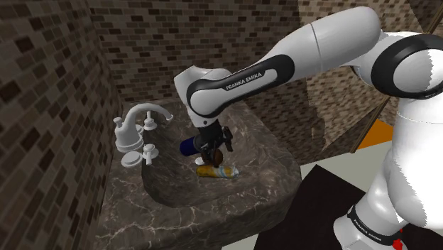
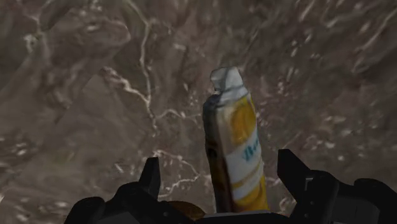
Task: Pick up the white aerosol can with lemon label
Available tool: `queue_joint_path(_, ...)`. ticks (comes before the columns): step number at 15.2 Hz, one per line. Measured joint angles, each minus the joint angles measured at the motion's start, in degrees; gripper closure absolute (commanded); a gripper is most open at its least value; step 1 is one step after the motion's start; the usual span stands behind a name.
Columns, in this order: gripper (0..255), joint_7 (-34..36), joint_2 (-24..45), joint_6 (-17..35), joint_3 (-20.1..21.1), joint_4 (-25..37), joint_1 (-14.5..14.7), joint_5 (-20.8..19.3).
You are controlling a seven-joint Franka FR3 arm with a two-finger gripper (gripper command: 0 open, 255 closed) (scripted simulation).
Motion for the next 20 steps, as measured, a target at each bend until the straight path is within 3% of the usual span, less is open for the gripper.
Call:
queue_joint_path(2, 0, 1.3, 4.1, -0.4, 0.3, 3.0, 1.4, -0.6)
queue_joint_path(9, 0, 1.7, 7.0, 3.4, 0.1, 1.6, 1.7, -1.4)
queue_joint_path(10, 255, 1.7, 7.2, 3.6, 0.0, 1.5, 1.7, -1.4)
queue_joint_path(20, 255, 1.7, 7.2, 3.8, 0.1, 1.4, 1.8, -1.4)
